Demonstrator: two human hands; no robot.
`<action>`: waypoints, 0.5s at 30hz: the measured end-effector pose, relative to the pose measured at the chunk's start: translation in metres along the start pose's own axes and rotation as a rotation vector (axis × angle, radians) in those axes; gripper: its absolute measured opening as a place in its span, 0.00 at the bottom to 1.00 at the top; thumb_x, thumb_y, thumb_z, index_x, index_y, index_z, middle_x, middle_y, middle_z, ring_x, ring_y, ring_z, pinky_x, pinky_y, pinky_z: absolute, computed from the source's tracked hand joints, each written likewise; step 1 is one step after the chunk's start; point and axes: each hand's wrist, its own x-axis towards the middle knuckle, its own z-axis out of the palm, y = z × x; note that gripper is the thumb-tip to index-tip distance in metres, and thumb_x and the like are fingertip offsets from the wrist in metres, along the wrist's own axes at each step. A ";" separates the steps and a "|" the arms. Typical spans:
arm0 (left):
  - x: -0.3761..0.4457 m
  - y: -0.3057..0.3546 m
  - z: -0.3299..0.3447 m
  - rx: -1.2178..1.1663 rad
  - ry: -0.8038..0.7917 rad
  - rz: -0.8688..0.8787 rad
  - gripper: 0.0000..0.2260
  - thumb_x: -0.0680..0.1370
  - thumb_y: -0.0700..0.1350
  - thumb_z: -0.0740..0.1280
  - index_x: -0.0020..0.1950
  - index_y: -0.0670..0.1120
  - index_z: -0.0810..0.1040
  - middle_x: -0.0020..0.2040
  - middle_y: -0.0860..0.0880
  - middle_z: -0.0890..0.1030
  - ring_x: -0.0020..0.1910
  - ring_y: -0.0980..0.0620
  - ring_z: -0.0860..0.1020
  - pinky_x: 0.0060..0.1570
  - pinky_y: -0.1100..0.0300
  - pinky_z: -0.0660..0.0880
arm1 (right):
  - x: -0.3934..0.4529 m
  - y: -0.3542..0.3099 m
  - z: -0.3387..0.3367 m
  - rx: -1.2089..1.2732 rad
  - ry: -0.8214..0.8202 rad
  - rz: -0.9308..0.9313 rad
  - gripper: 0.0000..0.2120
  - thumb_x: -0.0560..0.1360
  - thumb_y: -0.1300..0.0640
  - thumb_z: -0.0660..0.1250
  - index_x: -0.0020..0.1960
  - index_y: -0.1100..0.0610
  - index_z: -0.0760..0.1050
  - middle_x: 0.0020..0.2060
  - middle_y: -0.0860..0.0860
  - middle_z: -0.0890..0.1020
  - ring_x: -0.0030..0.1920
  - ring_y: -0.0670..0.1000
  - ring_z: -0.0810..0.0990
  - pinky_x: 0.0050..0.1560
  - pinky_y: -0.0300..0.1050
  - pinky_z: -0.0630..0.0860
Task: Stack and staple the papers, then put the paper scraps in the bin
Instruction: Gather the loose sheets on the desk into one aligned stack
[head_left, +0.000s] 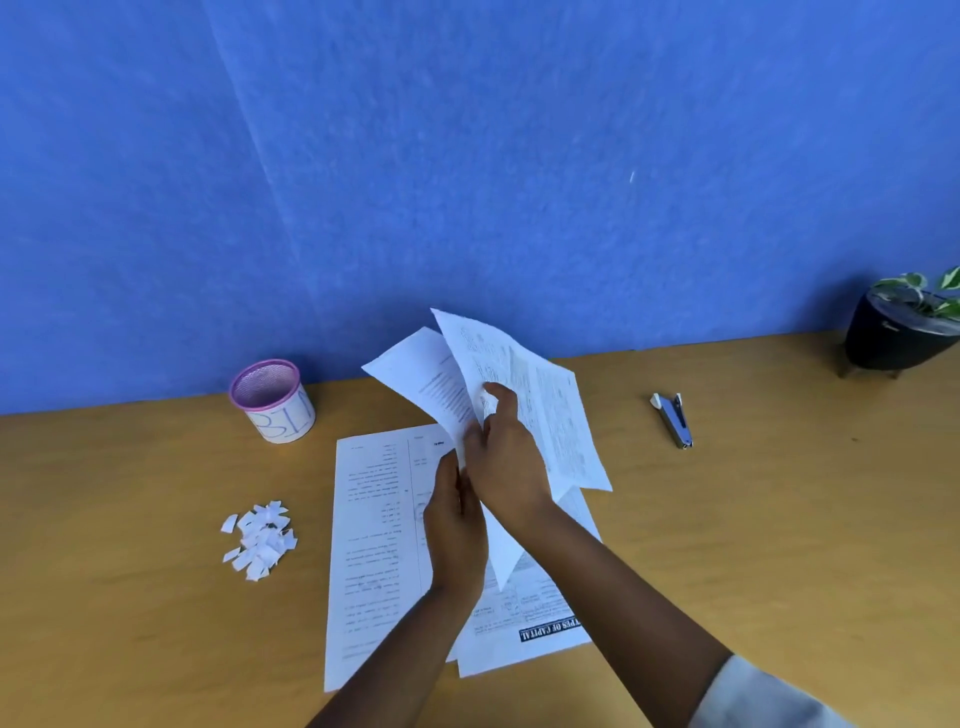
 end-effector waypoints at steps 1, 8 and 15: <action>0.000 -0.001 0.000 0.018 0.012 0.015 0.08 0.79 0.39 0.60 0.54 0.49 0.75 0.44 0.50 0.80 0.45 0.54 0.79 0.44 0.68 0.74 | 0.001 -0.002 -0.001 0.055 -0.010 0.035 0.22 0.78 0.59 0.56 0.70 0.52 0.56 0.35 0.52 0.76 0.40 0.56 0.80 0.43 0.51 0.78; 0.004 0.003 -0.004 0.118 0.033 0.167 0.10 0.80 0.42 0.59 0.57 0.55 0.72 0.49 0.65 0.78 0.51 0.67 0.76 0.52 0.76 0.70 | 0.008 -0.018 -0.013 0.447 -0.106 0.203 0.30 0.75 0.60 0.57 0.74 0.51 0.50 0.36 0.51 0.82 0.33 0.47 0.82 0.36 0.37 0.78; 0.018 0.009 0.002 0.057 0.010 0.086 0.13 0.77 0.40 0.64 0.55 0.56 0.67 0.37 0.69 0.78 0.37 0.74 0.75 0.34 0.81 0.69 | 0.023 -0.029 -0.014 0.521 -0.217 0.234 0.32 0.77 0.52 0.62 0.75 0.53 0.50 0.32 0.48 0.80 0.31 0.44 0.80 0.50 0.43 0.79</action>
